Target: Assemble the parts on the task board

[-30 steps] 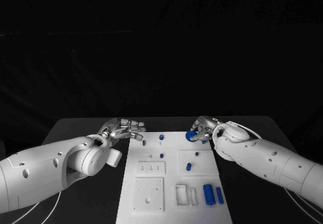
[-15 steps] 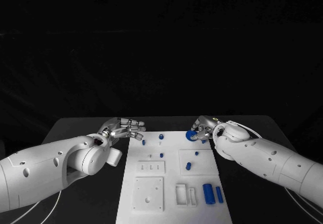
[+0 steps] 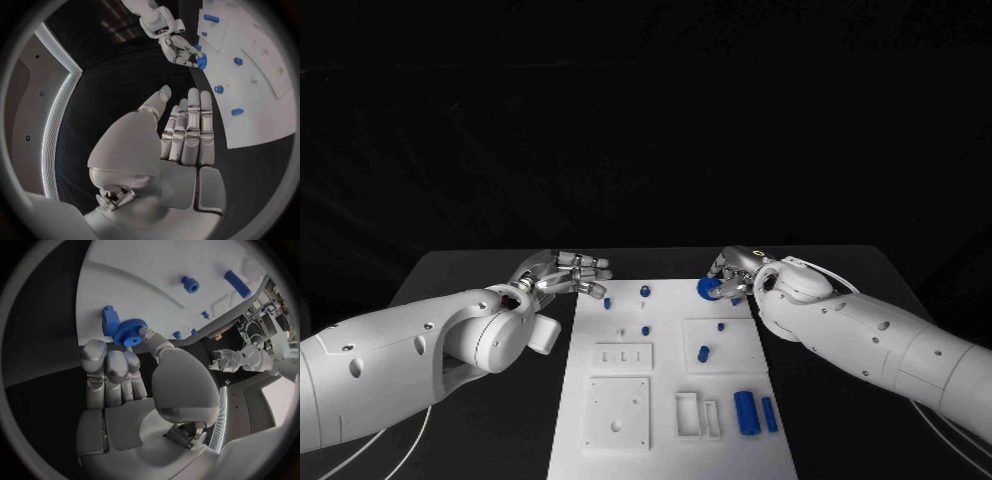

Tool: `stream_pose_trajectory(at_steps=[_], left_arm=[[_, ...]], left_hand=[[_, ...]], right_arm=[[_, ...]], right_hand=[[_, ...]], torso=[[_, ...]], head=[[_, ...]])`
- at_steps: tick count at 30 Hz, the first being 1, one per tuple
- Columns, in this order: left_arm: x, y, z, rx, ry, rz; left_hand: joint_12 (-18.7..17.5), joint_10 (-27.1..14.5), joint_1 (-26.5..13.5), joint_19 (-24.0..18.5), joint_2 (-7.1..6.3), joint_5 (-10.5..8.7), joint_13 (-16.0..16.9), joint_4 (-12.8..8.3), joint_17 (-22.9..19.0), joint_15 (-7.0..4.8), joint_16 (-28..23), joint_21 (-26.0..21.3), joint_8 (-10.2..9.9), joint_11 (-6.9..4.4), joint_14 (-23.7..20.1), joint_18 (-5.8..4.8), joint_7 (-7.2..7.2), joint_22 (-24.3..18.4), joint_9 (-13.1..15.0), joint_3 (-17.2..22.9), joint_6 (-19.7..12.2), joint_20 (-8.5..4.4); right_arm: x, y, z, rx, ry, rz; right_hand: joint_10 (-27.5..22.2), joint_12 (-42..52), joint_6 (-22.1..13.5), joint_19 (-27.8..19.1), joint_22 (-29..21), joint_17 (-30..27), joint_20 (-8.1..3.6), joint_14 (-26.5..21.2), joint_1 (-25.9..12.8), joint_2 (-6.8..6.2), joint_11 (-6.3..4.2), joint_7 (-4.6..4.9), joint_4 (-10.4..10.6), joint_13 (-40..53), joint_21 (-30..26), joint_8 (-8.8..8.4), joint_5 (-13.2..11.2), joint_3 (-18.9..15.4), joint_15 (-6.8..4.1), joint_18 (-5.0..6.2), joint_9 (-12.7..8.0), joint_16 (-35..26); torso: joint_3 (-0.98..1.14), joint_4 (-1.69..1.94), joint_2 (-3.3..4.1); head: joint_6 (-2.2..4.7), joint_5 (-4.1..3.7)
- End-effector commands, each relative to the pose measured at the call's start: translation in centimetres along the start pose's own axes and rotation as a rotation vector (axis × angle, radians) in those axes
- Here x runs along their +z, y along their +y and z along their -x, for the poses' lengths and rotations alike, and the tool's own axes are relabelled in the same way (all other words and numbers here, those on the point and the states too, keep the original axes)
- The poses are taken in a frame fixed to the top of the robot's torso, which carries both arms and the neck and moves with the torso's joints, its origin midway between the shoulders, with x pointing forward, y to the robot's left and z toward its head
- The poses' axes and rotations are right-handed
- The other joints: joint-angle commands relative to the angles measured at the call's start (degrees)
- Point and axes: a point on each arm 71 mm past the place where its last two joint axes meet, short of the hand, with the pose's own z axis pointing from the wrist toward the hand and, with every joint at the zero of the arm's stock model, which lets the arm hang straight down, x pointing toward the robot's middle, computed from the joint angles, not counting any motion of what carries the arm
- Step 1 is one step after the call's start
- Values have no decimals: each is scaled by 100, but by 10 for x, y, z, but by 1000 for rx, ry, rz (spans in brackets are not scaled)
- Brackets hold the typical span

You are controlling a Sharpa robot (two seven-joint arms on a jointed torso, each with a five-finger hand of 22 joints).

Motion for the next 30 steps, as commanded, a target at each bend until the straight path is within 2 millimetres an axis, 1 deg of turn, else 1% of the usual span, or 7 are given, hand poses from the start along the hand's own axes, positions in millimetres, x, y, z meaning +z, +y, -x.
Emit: stream_pose_trajectory(at_steps=[1, 2, 5, 12, 16, 22, 30], left_arm=[[1, -2, -3, 0, 20, -8], [1, -1, -3, 0, 19, -8], [1, -1, -2, 0, 19, -8], [0, -1, -2, 0, 18, -8], [0, -1, -2, 1, 16, -8], [0, -1, -1, 1, 13, -8], [-1, -1, -1, 1, 12, -8]], left_hand=[[-14, -28, -8, -16, 15, 27, 9, -29, -9, 13, 17, 30, 27, -8, -33, 90, 32, -6, 8, -8, -15, 6], [-14, -28, -8, -16, 15, 27, 9, -29, -9, 13, 17, 30, 27, -8, -33, 90, 32, -6, 8, -8, -15, 6], [-14, -28, -8, -16, 15, 27, 9, -29, -9, 13, 17, 30, 27, -8, -33, 90, 32, -6, 8, -8, -15, 6], [-14, -28, -8, -16, 15, 27, 9, -29, -9, 13, 17, 30, 27, -8, -33, 90, 32, -6, 8, -8, -15, 6], [-14, -28, -8, -16, 15, 27, 9, -29, -9, 13, 17, 30, 27, -8, -33, 90, 32, -6, 8, -8, -15, 6], [-14, -28, -8, -16, 15, 27, 9, -29, -9, 13, 17, 30, 27, -8, -33, 90, 32, -6, 8, -8, -15, 6], [-14, -28, -8, -16, 15, 27, 9, -29, -9, 13, 17, 30, 27, -8, -33, 90, 32, -6, 8, -8, -15, 6]], right_arm=[[-3, 0, -13, -57, 55, 3], [-3, 0, -13, -60, 55, 4], [-3, 2, -12, -65, 45, 9], [-6, 11, -8, -70, -5, 34], [-8, 20, -4, -76, -34, 55], [-14, 38, 2, -83, -80, 96], [-22, 78, 10, -80, -136, 177]], right_hand=[[65, 60, 111, 179, 591, 16, 42, 46, -62, -6, -15, -5, -55, 36, 45, 39, 120, 40, -4, -3, 9, 21], [71, 80, 151, 181, 596, 27, 36, 48, -75, -11, -23, -16, -82, 53, 72, 34, 174, 105, -9, -7, 7, 32], [84, 98, 247, 172, 593, 35, 24, 46, -150, -13, -40, -38, -117, 70, 93, 37, 192, 224, -23, -12, 8, 33], [138, 155, 436, 185, 603, 45, -9, 53, -244, 15, -80, -102, -41, 119, 162, 41, 186, 171, -58, -29, 11, 42], [149, 161, 530, 192, 611, 52, -25, 56, -251, 16, -98, -128, -17, 131, 206, 38, 183, 191, -74, -42, 11, 51], [185, 190, 623, 194, 619, 50, -49, 56, -269, -15, -117, -152, 21, 172, 264, 38, 201, 316, -92, -62, 12, 53], [201, 195, 658, 194, 620, 49, -54, 58, -270, -39, -123, -162, 56, 190, 283, 40, 179, 383, -97, -67, 13, 59]], torso=[[-4, 0, -1], [-5, -1, -1], [-4, -6, -2], [-5, 2, -3], [-11, -2, -6], [-15, -1, -8], [-14, 2, 1]], head=[[-16, -6], [-17, -5], [-19, 0], [-15, -1], [-5, 5], [10, 5], [33, 18]])
